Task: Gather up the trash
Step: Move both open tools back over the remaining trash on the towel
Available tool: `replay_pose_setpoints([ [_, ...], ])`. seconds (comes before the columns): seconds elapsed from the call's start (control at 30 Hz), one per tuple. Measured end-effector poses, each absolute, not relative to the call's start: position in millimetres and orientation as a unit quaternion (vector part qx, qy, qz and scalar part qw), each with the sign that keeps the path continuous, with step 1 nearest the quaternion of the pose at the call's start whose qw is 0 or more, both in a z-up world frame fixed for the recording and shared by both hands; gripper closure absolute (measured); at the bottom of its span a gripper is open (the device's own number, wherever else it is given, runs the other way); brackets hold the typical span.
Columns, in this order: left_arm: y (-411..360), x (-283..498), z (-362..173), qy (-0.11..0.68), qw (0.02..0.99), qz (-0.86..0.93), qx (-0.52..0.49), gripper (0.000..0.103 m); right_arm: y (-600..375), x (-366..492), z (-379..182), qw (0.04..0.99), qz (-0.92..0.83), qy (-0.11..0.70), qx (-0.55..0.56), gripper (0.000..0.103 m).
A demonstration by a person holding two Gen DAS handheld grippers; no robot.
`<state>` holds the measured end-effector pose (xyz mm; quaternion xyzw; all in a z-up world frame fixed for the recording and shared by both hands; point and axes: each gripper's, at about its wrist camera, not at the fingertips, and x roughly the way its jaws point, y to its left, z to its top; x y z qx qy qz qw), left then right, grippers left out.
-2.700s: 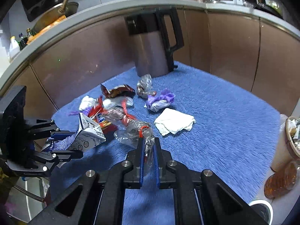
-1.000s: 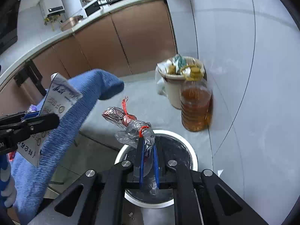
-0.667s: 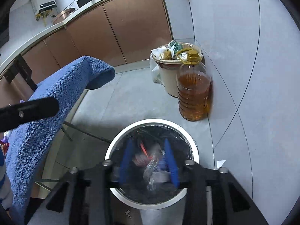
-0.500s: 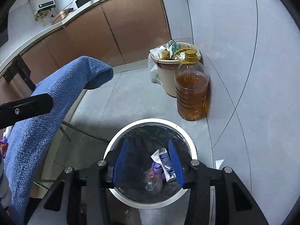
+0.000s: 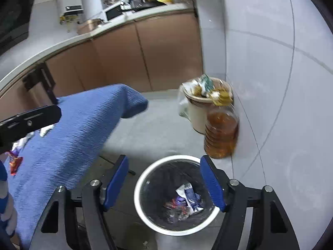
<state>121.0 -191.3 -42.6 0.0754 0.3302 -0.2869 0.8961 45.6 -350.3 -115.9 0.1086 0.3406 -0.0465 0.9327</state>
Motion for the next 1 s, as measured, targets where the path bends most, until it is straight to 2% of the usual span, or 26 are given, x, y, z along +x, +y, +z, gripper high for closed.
replay_pose_setpoints([
  [0.1, -171.4, 112.4, -34.2, 0.311, 0.911, -0.26, 0.075, 0.05, -331.5, 42.1, -100.6, 0.939, -0.035, 0.328, 0.096, 0.025],
  [0.33, -121.8, 93.6, -22.2, 0.285, 0.935, -0.202, 0.066, 0.05, -290.7, 35.4, -74.0, 0.948, -0.006, 0.31, 0.069, 0.019],
  [1.0, 21.8, 40.6, -5.0, 0.232, 0.97, -0.069, -0.012, 0.05, -190.8, 24.4, -25.7, 0.96, 0.055, 0.274, -0.01, 0.012],
])
